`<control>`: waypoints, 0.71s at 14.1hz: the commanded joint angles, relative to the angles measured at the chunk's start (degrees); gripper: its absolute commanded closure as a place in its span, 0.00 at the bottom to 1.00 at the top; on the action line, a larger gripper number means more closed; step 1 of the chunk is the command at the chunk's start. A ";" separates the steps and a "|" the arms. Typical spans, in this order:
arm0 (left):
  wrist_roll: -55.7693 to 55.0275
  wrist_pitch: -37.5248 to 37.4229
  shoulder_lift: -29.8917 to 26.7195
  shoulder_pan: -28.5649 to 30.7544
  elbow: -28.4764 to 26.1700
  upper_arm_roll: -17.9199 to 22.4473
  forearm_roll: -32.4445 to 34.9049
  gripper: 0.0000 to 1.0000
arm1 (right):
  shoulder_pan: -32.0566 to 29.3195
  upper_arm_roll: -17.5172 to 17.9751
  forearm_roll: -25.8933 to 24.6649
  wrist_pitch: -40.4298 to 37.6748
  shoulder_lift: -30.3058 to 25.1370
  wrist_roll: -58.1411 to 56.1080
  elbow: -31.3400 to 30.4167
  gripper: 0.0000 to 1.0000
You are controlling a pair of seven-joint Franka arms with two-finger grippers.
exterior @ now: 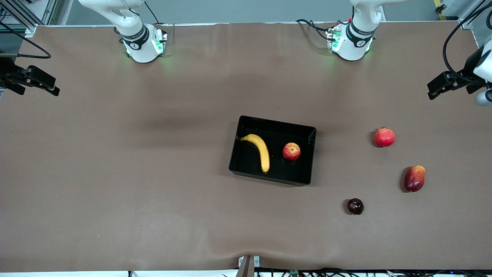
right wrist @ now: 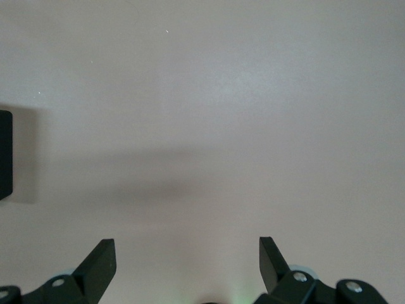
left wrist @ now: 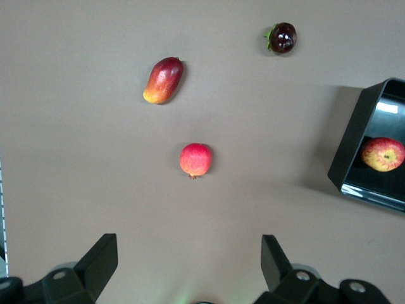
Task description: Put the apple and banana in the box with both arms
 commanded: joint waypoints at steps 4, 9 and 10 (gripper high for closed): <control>1.80 0.56 -2.14 -3.04 -2.05 3.32 -3.12 0.00 | 0.49 -0.14 -0.55 0.30 -0.25 0.79 -0.11 0.00; 1.97 -0.93 -2.14 -2.78 -1.53 2.01 -5.33 0.00 | 0.40 -0.14 -0.72 0.30 -0.25 0.79 -0.11 0.00; 2.76 -1.72 -1.87 -2.69 -1.09 2.01 -5.41 0.00 | 0.40 -0.14 -0.72 0.30 -0.25 0.70 -0.11 0.00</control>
